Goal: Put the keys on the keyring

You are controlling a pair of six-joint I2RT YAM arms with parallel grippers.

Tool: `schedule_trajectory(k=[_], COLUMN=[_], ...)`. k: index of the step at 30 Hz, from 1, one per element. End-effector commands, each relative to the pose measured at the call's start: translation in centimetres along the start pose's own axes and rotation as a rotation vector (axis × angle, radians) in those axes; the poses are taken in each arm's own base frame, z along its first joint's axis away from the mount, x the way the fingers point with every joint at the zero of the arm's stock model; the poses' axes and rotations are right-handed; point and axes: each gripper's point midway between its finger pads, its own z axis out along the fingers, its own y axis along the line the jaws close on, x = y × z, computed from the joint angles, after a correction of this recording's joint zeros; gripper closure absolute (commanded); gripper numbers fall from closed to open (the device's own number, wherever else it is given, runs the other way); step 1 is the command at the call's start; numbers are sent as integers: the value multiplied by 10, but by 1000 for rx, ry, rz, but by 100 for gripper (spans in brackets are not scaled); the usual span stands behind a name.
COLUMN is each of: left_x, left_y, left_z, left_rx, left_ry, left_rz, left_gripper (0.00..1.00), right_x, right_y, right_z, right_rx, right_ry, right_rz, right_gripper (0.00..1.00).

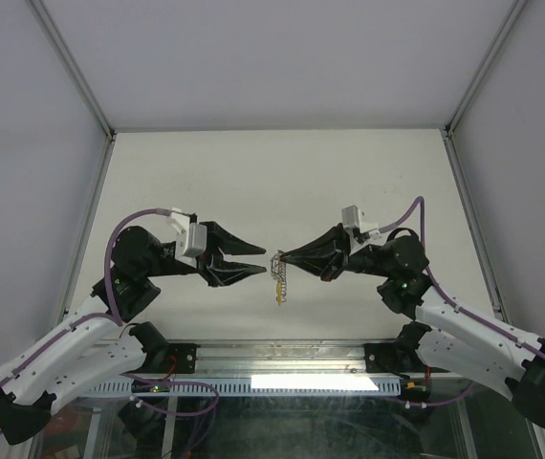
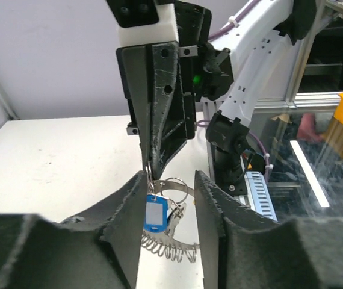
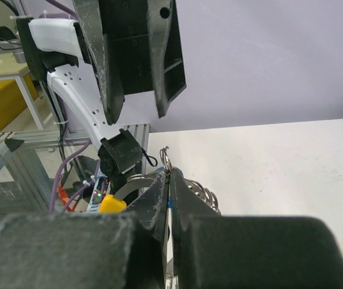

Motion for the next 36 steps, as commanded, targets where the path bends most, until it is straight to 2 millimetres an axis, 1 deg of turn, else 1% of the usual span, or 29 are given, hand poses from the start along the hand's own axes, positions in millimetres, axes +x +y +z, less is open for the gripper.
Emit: schedule_trajectory(k=[1, 4, 8, 18, 27, 32, 36], left_x=[-25, -21, -14, 2, 16, 18, 18], left_y=[21, 23, 26, 26, 26, 27, 26], left_z=[-2, 0, 4, 11, 14, 15, 15], left_rx=[-119, -126, -116, -79, -59, -56, -54], left_ry=[-66, -64, -55, -30, -7, -3, -2], left_rz=[45, 34, 15, -17, -42, -43, -43], left_gripper=[61, 57, 57, 74, 79, 91, 96], right_x=[-35, -38, -43, -47, -49, -48, -47], right_y=[-4, -5, -7, -7, -7, -7, -6], right_z=[5, 5, 6, 7, 9, 9, 9], right_rx=[20, 28, 36, 40, 37, 31, 25], right_ry=[-55, -61, -78, -97, -108, -109, -105], right_rz=[-133, -143, -155, -156, -150, -146, -144], right_gripper=[100, 100, 100, 100, 100, 100, 100])
